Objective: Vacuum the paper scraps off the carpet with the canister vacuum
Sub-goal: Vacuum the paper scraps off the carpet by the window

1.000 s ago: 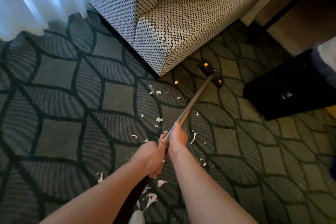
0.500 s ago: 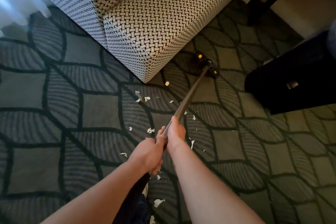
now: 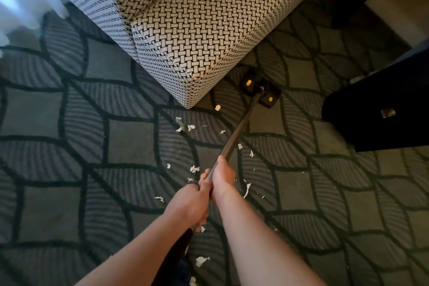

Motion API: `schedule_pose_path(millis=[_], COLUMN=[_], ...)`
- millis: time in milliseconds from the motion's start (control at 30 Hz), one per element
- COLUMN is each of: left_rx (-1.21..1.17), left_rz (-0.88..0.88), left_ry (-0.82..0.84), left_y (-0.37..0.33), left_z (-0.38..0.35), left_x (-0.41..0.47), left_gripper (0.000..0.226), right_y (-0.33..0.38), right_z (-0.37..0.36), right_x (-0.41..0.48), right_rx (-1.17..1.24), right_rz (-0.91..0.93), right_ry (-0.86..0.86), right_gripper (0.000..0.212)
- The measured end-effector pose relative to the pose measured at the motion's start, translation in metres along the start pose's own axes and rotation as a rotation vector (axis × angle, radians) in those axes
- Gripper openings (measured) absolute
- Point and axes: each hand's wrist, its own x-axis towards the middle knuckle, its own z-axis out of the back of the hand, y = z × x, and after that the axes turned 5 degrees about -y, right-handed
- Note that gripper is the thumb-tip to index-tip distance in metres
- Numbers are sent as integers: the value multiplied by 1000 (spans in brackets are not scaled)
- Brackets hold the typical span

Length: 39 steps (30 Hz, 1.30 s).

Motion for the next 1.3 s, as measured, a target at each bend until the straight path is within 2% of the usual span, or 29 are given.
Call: schedule_pose_path(millis=[233, 367, 467, 600, 800, 1300], left_rx=[18, 22, -5, 8, -38, 7], left_rz=[6, 10, 16, 27, 9, -14], left_ry=[-16, -46, -45, -29, -15, -57], left_y=[17, 46, 69, 93, 122, 198], left_z=[11, 22, 30, 41, 51, 82], left_x=[-26, -47, -62, -75, -88, -130], left_gripper=[66, 62, 60, 67, 58, 69], right_y=[-23, -56, -81, -107, -132, -209], right_z=[-7, -10, -14, -19, -26, -42], right_x=[-14, -31, -46, -58, -70, -116], right_rx=[82, 68, 23, -25, 1, -27], right_rz=[-56, -75, -81, -72, -74, -60], right_ry=[3, 46, 59, 69, 83, 119], right_gripper=[32, 28, 35, 39, 37, 38])
